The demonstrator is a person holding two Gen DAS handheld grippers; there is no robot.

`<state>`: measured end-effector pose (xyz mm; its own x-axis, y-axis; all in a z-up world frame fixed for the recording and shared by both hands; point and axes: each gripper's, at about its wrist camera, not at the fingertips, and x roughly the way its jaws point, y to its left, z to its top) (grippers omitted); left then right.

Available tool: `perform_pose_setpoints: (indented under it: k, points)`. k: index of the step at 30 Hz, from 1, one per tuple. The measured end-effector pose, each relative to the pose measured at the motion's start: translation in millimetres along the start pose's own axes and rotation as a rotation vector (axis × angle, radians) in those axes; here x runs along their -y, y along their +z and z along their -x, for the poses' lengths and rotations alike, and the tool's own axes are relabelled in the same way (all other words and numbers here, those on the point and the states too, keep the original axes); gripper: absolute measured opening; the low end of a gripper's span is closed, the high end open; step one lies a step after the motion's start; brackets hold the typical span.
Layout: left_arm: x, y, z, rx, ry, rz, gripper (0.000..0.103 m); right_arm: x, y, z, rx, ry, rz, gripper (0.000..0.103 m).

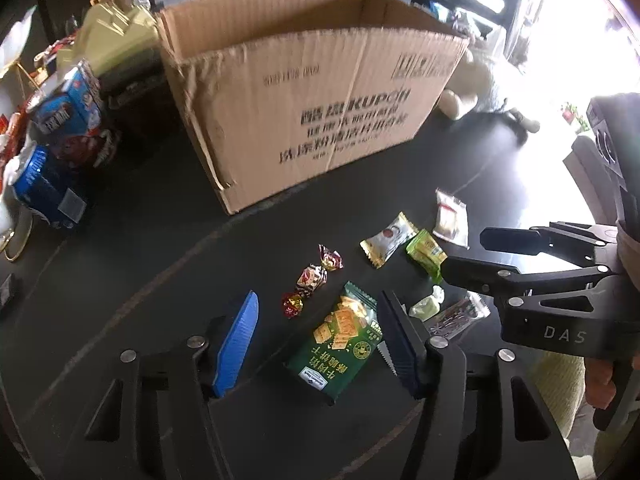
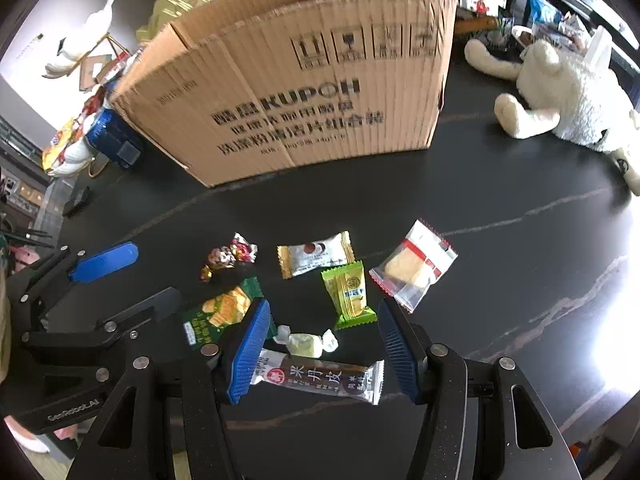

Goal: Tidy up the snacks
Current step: 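Return both tools to the remaining snacks on the table, then close the left tool on the small red candies while the right tool grips the yellow-green packet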

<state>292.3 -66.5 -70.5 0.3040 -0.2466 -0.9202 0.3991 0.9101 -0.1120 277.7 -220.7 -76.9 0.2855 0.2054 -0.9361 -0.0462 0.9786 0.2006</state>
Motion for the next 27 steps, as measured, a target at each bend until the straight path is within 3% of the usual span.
perform_pose_setpoints:
  k: [9, 27]
  points:
    - [-3.8, 5.6, -28.7, -0.065, -0.030, 0.010, 0.049, 7.6, 5.0, -25.5, -0.060, 0.014, -0.035, 0.051]
    - [-14.9, 8.7, -60.9, -0.114, -0.031, 0.034, 0.037, 6.1, 10.6, -53.7, -0.098, 0.007, -0.037, 0.041]
